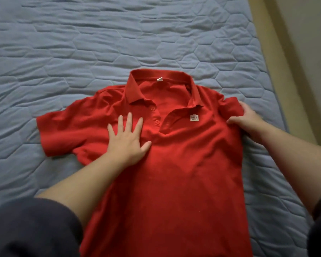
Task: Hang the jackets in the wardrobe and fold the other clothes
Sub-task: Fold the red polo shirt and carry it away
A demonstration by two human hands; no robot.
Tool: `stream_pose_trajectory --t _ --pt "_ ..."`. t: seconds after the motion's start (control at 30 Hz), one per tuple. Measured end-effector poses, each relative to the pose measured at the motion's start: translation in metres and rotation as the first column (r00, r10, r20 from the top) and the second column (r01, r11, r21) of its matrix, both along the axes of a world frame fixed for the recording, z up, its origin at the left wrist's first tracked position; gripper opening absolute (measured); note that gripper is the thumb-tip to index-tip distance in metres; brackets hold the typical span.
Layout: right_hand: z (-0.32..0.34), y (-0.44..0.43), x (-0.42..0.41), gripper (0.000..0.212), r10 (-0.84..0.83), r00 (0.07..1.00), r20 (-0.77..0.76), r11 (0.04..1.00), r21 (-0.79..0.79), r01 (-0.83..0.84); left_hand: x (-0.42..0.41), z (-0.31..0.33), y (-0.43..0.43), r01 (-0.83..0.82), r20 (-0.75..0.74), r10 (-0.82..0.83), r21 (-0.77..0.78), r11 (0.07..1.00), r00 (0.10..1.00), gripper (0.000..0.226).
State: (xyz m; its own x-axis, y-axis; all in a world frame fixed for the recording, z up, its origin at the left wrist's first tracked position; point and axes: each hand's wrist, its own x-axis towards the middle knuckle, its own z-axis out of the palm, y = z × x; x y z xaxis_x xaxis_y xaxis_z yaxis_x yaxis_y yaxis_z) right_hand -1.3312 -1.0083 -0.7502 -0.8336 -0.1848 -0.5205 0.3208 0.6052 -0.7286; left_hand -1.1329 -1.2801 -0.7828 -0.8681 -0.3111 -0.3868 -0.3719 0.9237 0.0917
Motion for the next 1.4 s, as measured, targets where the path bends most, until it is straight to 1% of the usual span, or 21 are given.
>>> stream_pose_trajectory --t 0.1,0.2,0.3,0.37,0.4,0.47,0.5,0.53,0.6,0.7,0.77,0.83,0.87,0.93,1.0,1.03,1.07,1.13,1.23,1.33,1.4 --pt "0.009 0.012 -0.011 0.048 -0.073 0.968 0.239 0.979 -0.166 0.115 0.004 -0.025 0.013 -0.025 0.048 0.028 -0.067 0.997 0.998 0.085" --pt "0.022 0.030 -0.025 0.045 -0.047 0.924 0.379 0.966 -0.219 0.139 0.005 -0.035 0.012 -0.029 0.035 0.032 -0.087 0.996 0.999 0.088" --pt "0.022 0.057 -0.035 0.049 -0.245 0.961 0.129 0.969 0.060 0.239 0.003 -0.038 0.010 -0.021 0.053 0.025 -0.074 0.997 0.998 0.089" --pt "0.016 0.065 -0.035 0.052 -0.238 0.970 -0.048 0.936 0.255 0.243 0.003 -0.038 0.009 -0.020 0.069 0.024 -0.067 0.998 0.997 0.090" --pt "0.013 0.063 -0.033 0.055 -0.165 0.977 -0.132 0.910 0.361 0.203 0.003 -0.038 0.009 -0.016 0.084 0.022 -0.065 0.998 0.996 0.090" --pt "0.011 0.048 -0.027 0.058 0.101 0.948 -0.301 0.756 0.643 0.123 0.001 -0.040 0.007 -0.014 0.111 0.020 -0.053 0.999 0.994 0.091" --pt "0.012 0.035 -0.023 0.057 0.265 0.888 -0.376 0.677 0.728 0.106 -0.001 -0.040 0.006 -0.018 0.121 0.023 -0.044 0.999 0.992 0.092" --pt "0.013 0.019 -0.018 0.054 0.391 0.811 -0.436 0.659 0.748 0.084 -0.001 -0.040 0.004 -0.019 0.133 0.024 -0.036 0.999 0.991 0.092" --pt "0.013 -0.019 -0.008 0.043 0.478 0.731 -0.487 0.737 0.675 -0.032 -0.003 -0.037 0.002 -0.010 0.168 0.013 -0.021 1.000 0.986 0.094" --pt "0.006 -0.072 0.012 0.033 0.415 0.808 -0.419 0.866 0.455 -0.208 -0.017 -0.020 -0.002 -0.029 0.198 0.024 0.022 0.999 0.980 0.093" --pt "0.003 -0.099 0.019 0.034 0.321 0.877 -0.357 0.910 0.374 -0.181 -0.031 0.000 -0.014 -0.133 0.075 0.125 0.121 0.984 0.989 0.069" --pt "0.004 -0.115 0.016 0.041 0.274 0.906 -0.322 0.930 0.329 -0.164 -0.045 0.019 -0.031 -0.256 -0.147 0.299 0.255 0.933 0.943 0.035" --pt "0.005 -0.119 0.013 0.045 0.356 0.876 -0.325 0.904 0.359 -0.234 -0.051 0.027 -0.039 -0.252 -0.240 0.312 0.249 0.935 0.919 0.028" --pt "0.011 -0.121 0.002 0.045 0.655 0.696 -0.295 0.719 0.527 -0.453 -0.061 0.037 -0.052 -0.099 -0.322 0.128 0.105 0.990 0.938 0.040" --pt "0.017 -0.120 -0.010 0.034 0.857 0.481 -0.185 0.456 0.707 -0.541 -0.073 0.041 -0.060 0.090 -0.231 -0.092 -0.021 0.996 0.969 0.048" --pt "0.019 -0.119 -0.016 0.029 0.890 0.434 -0.136 0.381 0.745 -0.548 -0.080 0.041 -0.062 0.161 -0.155 -0.170 -0.071 0.984 0.973 0.044" --pt "0.021 -0.118 -0.021 0.025 0.890 0.440 -0.120 0.374 0.744 -0.554 -0.086 0.040 -0.063 0.199 -0.105 -0.211 -0.114 0.973 0.972 0.037" --pt "0.024 -0.119 -0.027 0.018 0.841 0.511 -0.177 0.473 0.698 -0.538 -0.097 0.041 -0.064 0.194 -0.098 -0.212 -0.169 0.966 0.972 0.024" --pt "0.027 -0.133 -0.032 0.005 0.703 0.645 -0.300 0.672 0.578 -0.463 -0.110 0.042 -0.057 0.103 -0.197 -0.133 -0.156 0.982 0.971 0.019" --pt "0.024 -0.151 -0.035 0.006 0.568 0.746 -0.347 0.793 0.475 -0.382 -0.128 0.041 -0.050 -0.127 -0.327 0.151 0.093 0.988 0.933 0.030" --pt "0.016 -0.160 -0.029 0.029 0.500 0.794 -0.347 0.848 0.383 -0.366 -0.133 0.036 -0.043 -0.182 -0.210 0.268 0.358 0.916 0.940 0.056"
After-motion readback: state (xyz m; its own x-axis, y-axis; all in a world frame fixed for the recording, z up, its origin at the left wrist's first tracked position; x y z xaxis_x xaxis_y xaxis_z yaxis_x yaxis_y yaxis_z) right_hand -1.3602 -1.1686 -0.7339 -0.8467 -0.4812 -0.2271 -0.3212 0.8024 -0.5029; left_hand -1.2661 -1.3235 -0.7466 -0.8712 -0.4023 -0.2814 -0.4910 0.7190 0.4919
